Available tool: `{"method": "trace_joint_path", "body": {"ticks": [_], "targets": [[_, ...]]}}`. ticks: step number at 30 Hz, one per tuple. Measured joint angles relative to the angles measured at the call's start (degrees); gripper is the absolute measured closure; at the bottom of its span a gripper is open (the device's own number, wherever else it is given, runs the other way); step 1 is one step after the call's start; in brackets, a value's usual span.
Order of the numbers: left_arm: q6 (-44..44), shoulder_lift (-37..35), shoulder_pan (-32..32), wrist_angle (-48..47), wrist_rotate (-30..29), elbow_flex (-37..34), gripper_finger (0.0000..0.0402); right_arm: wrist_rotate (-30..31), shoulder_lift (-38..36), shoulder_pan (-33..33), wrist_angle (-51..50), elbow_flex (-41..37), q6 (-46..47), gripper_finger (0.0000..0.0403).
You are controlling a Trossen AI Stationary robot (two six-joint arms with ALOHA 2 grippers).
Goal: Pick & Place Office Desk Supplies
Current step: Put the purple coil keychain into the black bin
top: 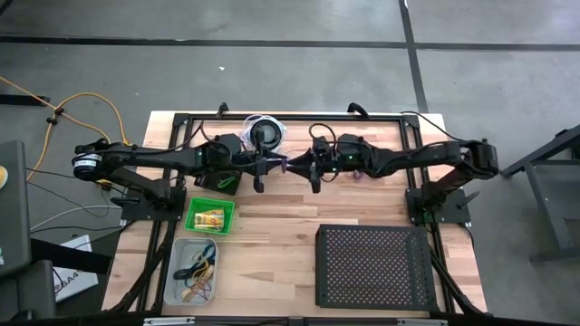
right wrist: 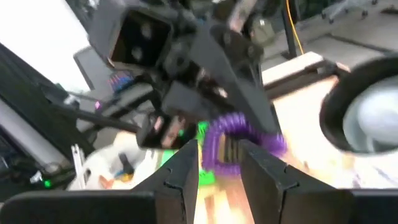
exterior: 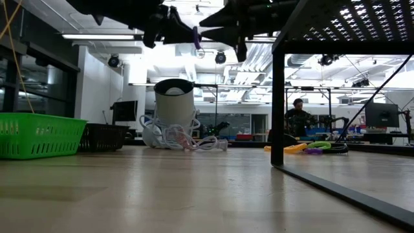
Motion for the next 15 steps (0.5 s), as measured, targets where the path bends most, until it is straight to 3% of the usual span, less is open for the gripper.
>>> {"method": "trace_joint_path", "body": {"ticks": [9,15], "targets": [[0.0,0.0,0.0,-0.5,-2.3,0.0,0.0374,-0.5,-1.2,-0.3,-5.6,-0.1,-0.2,0.0300],[-2.7,-3.5,-3.6,-11.4,-18.0,0.0,0.0374,-0.5,-1.3,-0.2,-7.8,-0.1,0.0,0.0302]]}}
